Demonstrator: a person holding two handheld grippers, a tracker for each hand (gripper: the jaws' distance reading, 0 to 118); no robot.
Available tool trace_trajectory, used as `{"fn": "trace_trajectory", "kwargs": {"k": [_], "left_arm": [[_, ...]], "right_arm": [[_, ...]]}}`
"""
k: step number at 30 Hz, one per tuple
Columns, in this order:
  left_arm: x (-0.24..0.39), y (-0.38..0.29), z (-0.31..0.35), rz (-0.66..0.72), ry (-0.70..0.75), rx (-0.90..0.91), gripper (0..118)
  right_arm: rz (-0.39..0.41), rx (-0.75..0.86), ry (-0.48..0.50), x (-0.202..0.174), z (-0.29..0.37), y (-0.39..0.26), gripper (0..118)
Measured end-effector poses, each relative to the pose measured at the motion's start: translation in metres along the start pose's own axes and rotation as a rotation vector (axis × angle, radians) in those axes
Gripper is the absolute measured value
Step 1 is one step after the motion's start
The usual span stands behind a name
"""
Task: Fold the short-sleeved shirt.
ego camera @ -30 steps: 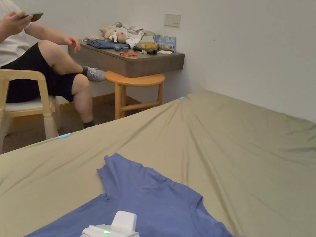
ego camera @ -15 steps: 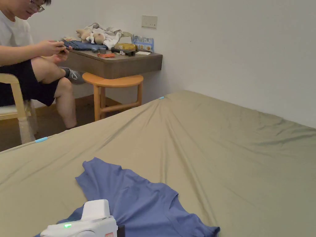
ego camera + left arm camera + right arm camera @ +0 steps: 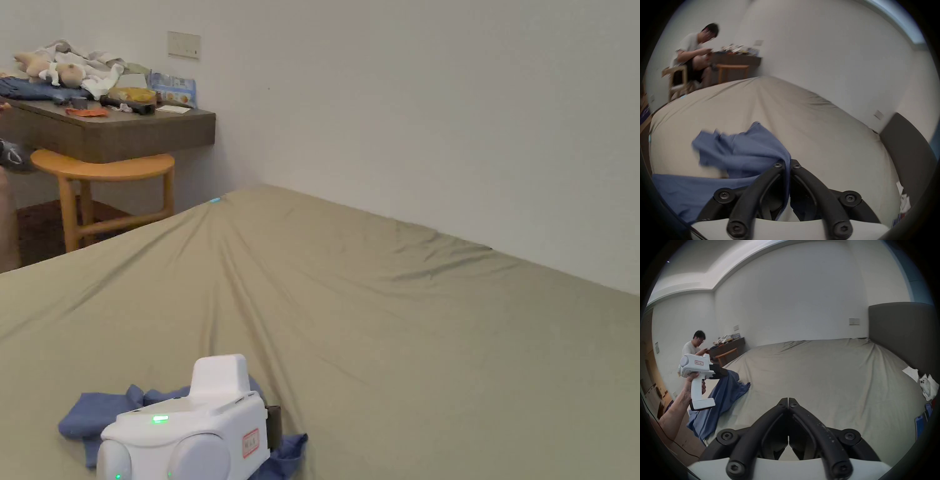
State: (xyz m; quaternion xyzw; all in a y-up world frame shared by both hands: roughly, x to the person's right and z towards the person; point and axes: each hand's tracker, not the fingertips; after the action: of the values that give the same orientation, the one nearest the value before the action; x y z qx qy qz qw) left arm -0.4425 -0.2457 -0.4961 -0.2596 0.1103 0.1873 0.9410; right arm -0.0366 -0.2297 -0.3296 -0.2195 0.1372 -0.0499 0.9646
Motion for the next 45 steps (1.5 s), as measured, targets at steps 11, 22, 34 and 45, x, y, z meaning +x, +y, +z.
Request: {"fn": "trace_trajectory", "kwargs": {"k": [11,22,34,45], "left_arm": [[0.239,-0.075,0.06,-0.312,-0.656,-0.049,5],[0.32,-0.241,0.118,-0.689,-0.973,-0.37,5],[0.291,-0.272,0.09,-0.689,-0.753,-0.493,87],[0.125,-0.148,0.201,-0.456,-0.38,0.028,0]], "right_arm": [[-0.115,0.094,-0.27,0.085,0.102,-0.009,2],[-0.204,0.102,-0.401,0.124,0.154,-0.032,2],[-0.236,0.046,-0.386,0.128,0.14,-0.05,2],[-0.164,0.07,-0.321,0.098,0.136,-0.045,2]]}}
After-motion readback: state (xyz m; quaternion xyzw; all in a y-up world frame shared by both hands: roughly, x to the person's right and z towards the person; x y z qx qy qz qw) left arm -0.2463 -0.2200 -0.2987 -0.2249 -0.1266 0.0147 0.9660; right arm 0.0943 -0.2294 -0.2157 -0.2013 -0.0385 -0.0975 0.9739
